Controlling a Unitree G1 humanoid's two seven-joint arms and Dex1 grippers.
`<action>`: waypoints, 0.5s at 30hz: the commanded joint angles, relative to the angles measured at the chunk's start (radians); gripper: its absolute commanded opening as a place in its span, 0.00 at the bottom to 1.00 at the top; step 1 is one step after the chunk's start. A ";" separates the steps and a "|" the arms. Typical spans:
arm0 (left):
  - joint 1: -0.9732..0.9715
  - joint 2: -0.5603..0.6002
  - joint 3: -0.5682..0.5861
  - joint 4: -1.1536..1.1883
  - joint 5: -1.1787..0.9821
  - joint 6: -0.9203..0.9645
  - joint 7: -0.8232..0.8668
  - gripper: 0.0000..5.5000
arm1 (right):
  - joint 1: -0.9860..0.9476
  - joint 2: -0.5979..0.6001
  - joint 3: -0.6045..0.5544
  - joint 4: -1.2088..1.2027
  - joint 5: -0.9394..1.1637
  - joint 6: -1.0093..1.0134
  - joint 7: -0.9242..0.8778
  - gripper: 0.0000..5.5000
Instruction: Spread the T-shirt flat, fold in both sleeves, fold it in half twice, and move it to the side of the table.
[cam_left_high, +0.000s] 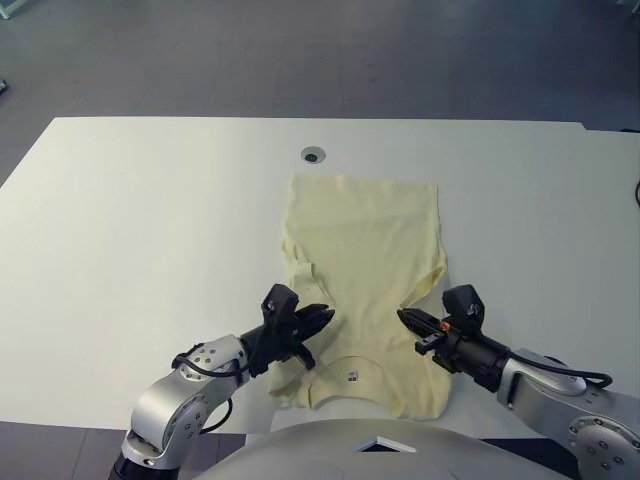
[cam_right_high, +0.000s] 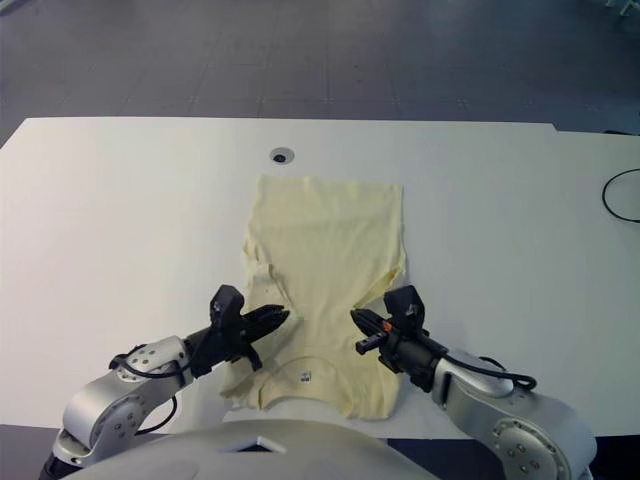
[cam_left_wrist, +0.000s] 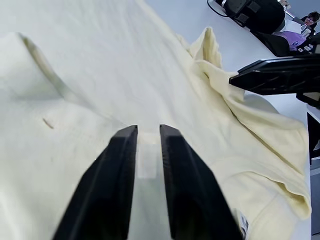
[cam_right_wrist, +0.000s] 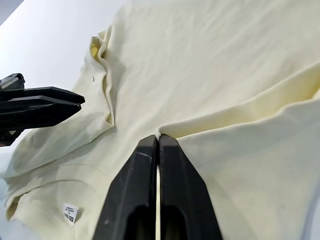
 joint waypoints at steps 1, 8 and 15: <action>-0.012 0.013 0.074 -0.044 -0.029 -0.016 -0.010 0.31 | -0.008 -0.010 0.033 0.020 -0.027 -0.005 -0.007 0.00; 0.001 0.049 0.147 -0.099 -0.065 -0.012 -0.037 0.52 | -0.022 -0.010 0.079 -0.004 -0.035 -0.038 0.023 0.11; 0.003 0.100 0.228 -0.100 -0.042 -0.068 -0.076 0.74 | -0.028 -0.049 0.045 -0.093 0.115 -0.064 0.058 0.32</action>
